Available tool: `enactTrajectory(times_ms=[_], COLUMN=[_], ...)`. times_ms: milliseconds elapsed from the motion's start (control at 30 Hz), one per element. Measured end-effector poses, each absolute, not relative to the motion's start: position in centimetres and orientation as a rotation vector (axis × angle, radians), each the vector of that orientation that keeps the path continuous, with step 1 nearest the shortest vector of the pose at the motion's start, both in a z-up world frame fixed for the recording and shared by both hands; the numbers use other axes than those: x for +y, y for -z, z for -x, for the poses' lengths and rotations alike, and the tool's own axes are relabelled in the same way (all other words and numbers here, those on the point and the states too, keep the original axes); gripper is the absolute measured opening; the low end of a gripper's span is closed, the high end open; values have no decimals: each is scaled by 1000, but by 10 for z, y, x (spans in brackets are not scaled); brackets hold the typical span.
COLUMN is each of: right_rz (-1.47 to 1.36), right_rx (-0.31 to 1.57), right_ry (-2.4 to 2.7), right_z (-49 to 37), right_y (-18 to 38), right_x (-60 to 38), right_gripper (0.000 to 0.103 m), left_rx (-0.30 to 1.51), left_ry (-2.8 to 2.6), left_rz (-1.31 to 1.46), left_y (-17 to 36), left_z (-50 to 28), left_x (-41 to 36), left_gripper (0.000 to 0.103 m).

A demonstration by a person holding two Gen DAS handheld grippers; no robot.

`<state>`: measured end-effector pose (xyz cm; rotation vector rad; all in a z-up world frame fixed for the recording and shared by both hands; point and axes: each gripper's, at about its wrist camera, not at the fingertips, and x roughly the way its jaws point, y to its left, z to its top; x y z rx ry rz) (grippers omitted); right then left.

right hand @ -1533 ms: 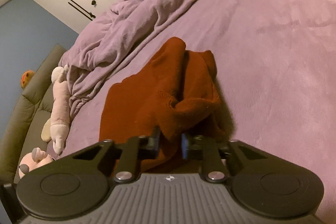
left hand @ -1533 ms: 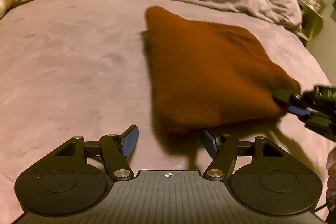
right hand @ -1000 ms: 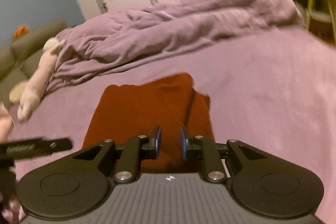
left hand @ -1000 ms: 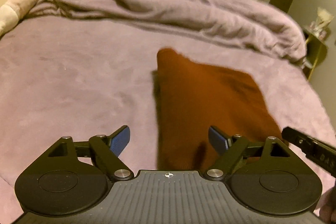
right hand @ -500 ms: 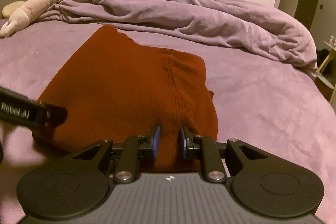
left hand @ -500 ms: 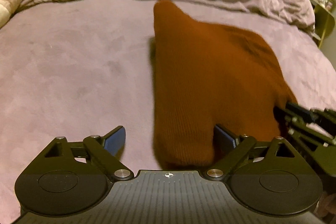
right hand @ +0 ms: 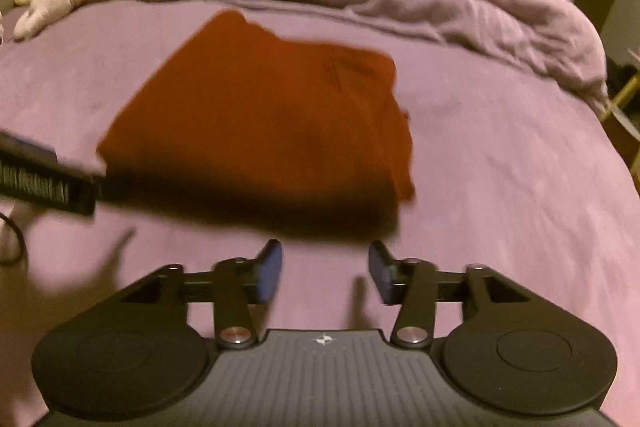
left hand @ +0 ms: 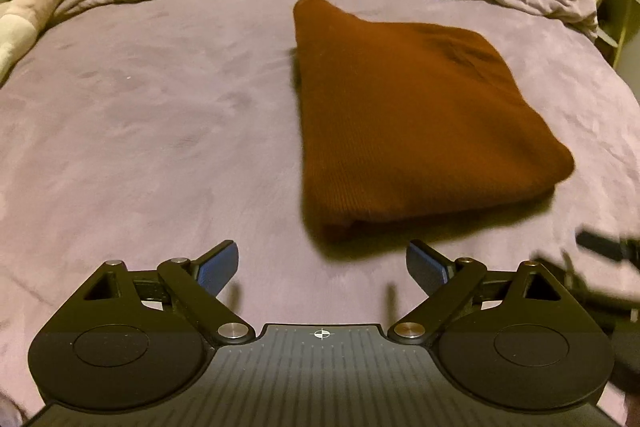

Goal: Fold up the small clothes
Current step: 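Release the folded cardigan and lift both grippers away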

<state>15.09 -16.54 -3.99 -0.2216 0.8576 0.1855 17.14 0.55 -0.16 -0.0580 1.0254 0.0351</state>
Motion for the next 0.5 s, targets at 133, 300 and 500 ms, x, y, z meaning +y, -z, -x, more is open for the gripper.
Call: enactTrajectory(times_ms=[133, 300, 500], right_rz=[168, 146, 47], right_rx=[933, 1015, 1039], right_ry=[-125, -130, -186], right_z=[-106, -63, -47], right_y=[38, 32, 3], right_x=[-183, -188, -187], right_gripper=[76, 99, 99], left_rx=[1039, 1054, 1072], left_ry=[-37, -18, -10], left_rz=[66, 70, 69], left_y=[-9, -18, -31], left_z=[-147, -118, -92], left_x=[0, -8, -9], left_gripper=[97, 102, 102])
